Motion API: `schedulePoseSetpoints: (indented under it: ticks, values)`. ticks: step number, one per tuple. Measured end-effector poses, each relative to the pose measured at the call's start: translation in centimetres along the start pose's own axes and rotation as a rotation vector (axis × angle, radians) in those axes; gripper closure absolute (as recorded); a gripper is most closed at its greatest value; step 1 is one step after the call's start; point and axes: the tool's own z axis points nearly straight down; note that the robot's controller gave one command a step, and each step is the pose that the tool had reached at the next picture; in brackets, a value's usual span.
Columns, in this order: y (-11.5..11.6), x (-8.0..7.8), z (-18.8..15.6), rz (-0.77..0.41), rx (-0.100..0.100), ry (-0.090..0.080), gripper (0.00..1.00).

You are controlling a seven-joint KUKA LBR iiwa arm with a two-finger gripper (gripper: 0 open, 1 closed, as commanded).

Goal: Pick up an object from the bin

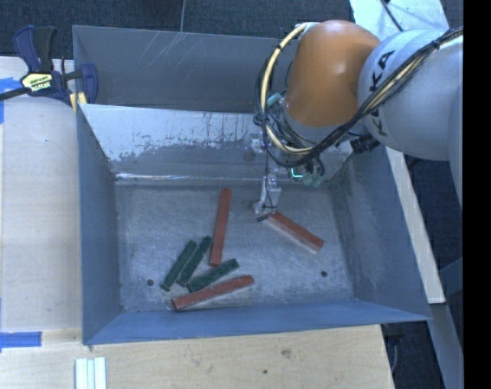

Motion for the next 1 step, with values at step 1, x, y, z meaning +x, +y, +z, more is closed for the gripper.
schedulePoseSetpoints:
  ticks: [1]
  values:
    - [-0.03,-0.19,-0.48,0.001,0.0,-0.008,0.0]
